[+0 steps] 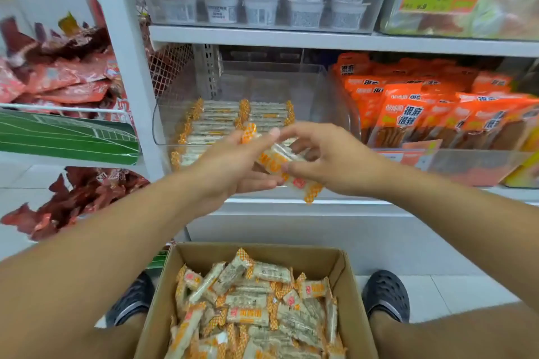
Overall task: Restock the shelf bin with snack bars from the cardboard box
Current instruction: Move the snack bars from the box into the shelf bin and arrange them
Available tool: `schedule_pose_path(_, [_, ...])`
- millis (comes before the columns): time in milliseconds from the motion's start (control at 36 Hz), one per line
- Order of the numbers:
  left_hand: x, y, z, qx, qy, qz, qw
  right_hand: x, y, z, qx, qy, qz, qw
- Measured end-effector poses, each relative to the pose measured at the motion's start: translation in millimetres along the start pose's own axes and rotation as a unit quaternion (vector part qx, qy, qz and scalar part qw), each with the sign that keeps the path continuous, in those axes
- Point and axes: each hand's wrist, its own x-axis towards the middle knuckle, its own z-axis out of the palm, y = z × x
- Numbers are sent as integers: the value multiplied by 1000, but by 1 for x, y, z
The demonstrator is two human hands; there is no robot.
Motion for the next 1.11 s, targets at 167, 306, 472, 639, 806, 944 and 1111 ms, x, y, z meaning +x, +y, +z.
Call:
schedule_pose_path(167, [43, 59, -47, 327, 85, 164, 927, 48, 9, -57, 74, 10, 39, 996])
schedule_pose_path(306, [103, 56, -63, 602, -67, 148, 782, 81, 34, -68, 3, -85, 81, 993])
schedule_pose_path(472, [151, 42, -63, 637, -166, 107, 745, 100, 44, -69, -146, -184, 72, 969])
schedule_pose_path(639, [164, 33, -59, 644, -210, 114, 726, 109, 44, -64, -272, -223, 47, 935])
schedule_pose_path(806, [165, 26, -53, 669, -262, 131, 684, 112, 44, -65, -241, -284, 91, 924])
schedule_pose_path(944, [166, 26, -50, 705, -240, 110, 658, 111, 42, -66, -236, -284, 93, 924])
schedule_pose_path(1111, [161, 26, -55, 668, -213, 101, 706, 108, 42, -66, -218, -263, 82, 936])
